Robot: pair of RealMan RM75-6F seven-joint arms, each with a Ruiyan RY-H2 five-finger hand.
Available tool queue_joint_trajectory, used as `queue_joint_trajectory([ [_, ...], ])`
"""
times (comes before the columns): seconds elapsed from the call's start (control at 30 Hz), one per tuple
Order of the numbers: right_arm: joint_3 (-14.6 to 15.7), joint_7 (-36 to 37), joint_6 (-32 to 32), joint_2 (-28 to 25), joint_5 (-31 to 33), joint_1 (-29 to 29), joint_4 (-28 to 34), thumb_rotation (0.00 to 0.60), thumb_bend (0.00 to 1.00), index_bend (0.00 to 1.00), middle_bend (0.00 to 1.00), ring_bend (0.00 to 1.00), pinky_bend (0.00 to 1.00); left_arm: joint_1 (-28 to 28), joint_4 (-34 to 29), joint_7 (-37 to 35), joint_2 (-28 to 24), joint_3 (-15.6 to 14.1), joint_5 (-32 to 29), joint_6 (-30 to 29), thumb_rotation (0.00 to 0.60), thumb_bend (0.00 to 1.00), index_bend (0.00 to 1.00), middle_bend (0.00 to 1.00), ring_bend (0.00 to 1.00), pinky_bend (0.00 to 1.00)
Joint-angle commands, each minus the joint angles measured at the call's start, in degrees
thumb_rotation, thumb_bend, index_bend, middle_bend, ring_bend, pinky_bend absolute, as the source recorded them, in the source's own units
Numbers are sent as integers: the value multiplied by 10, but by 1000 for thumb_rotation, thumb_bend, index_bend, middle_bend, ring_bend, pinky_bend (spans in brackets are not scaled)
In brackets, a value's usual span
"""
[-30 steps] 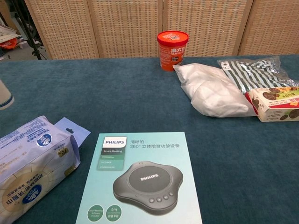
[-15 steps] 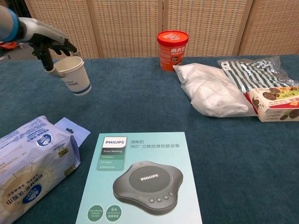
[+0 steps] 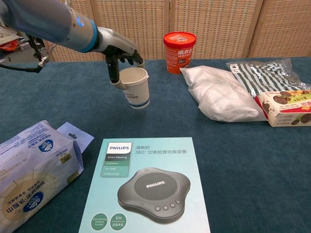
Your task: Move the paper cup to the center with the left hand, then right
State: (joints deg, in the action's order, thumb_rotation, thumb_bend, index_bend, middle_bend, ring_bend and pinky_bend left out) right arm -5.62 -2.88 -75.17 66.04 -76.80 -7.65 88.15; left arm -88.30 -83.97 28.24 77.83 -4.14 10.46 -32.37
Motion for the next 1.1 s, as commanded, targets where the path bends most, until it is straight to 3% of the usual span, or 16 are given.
queue_joint_trajectory([
  [0.03,0,8,0,-3,-1,1,-1,600,53,69,0,0,0,-24,17,19,31,2,-19,-16,600,356,329,0,0,0],
  [0.23,1,26,-2,-8,-4,3,-4,600,53,69,0,0,0,-51,50,46,80,-6,-62,-36,600,318,254,0,0,0],
  [0.63,2,33,-9,-11,-10,5,-3,600,53,69,0,0,0,-54,78,79,109,-17,-106,-52,600,246,87,0,0,0],
  [0.77,3,32,-12,-10,-12,6,-3,600,55,69,0,0,0,-42,82,73,108,-4,-96,-66,600,226,1,0,0,0],
  [0.8,23,3,-6,16,-30,5,-8,600,55,69,0,0,0,-38,78,68,101,2,-89,-69,600,224,0,0,0,0],
  [0.83,6,11,-25,6,-15,10,-25,600,55,69,0,0,0,-34,72,62,93,9,-82,-71,600,222,0,0,0,0],
  [0.93,6,33,-12,-10,-20,5,-15,600,55,68,0,0,0,-22,39,45,56,26,-63,-75,600,220,0,0,0,0],
  [1.1,6,28,-13,-10,-19,5,-9,600,55,69,0,0,0,15,-85,23,-70,36,6,-147,600,219,0,0,0,0],
])
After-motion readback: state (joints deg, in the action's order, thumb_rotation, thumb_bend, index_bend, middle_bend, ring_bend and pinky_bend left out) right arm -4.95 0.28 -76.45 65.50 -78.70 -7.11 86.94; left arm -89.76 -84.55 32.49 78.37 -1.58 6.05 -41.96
